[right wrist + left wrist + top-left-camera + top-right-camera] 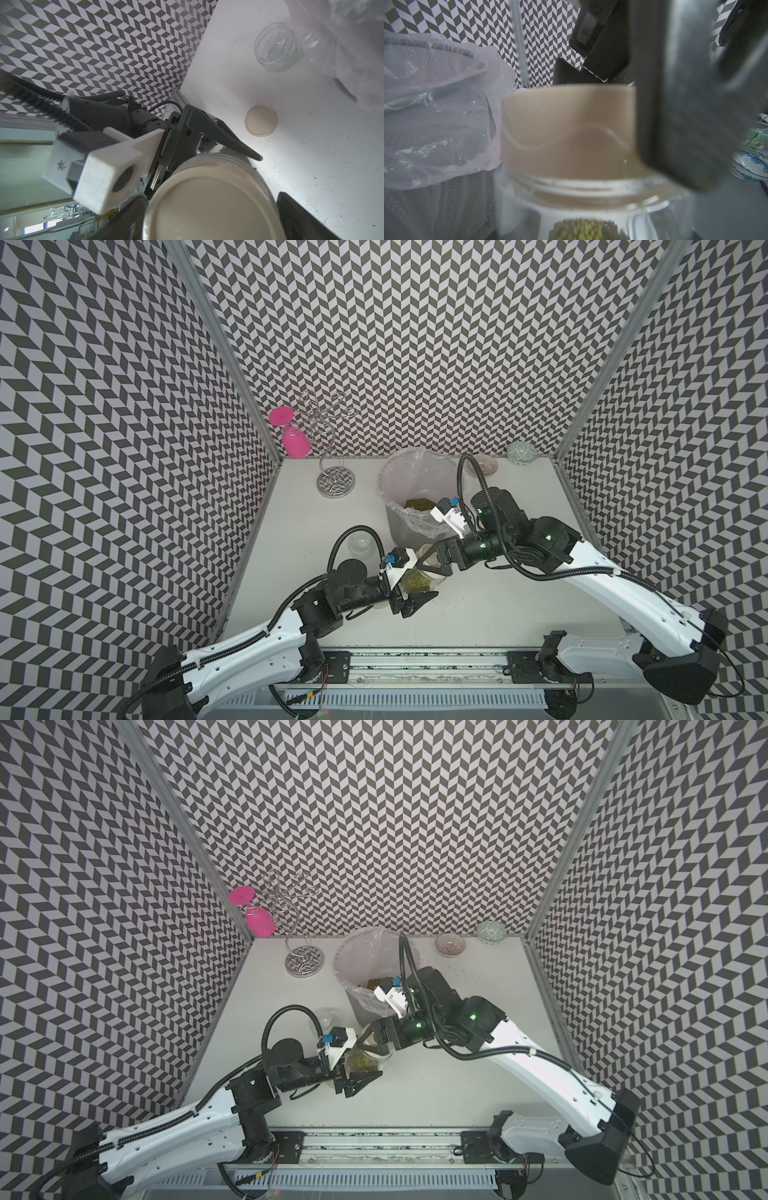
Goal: Empty moldy mung beans from jars
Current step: Unscrew the lid from the jar.
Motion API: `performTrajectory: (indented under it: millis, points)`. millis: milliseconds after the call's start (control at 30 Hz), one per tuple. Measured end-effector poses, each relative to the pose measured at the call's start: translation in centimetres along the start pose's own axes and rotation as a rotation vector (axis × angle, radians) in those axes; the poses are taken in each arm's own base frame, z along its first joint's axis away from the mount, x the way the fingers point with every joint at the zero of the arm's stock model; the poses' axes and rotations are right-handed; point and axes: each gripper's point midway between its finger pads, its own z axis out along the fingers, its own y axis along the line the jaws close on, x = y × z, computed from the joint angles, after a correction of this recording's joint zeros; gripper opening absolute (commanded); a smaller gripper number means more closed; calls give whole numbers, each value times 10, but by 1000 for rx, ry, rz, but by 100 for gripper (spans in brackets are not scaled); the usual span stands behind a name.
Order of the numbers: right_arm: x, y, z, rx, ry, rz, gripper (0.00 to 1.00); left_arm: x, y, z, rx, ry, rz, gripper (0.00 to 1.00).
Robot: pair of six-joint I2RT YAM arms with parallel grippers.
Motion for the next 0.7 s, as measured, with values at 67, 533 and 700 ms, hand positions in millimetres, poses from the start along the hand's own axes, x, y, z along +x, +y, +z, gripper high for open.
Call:
performTrajectory:
  millis: [67, 533, 700]
  points:
    - [2, -5, 3, 17, 14, 14, 86, 2, 2, 0, -12, 7, 2, 23]
    - [2, -16, 9, 66, 32, -9, 48, 12, 10, 2, -53, 45, -6, 23]
    - [4, -15, 9, 48, 21, -52, 42, 12, 9, 2, -47, 44, -2, 23]
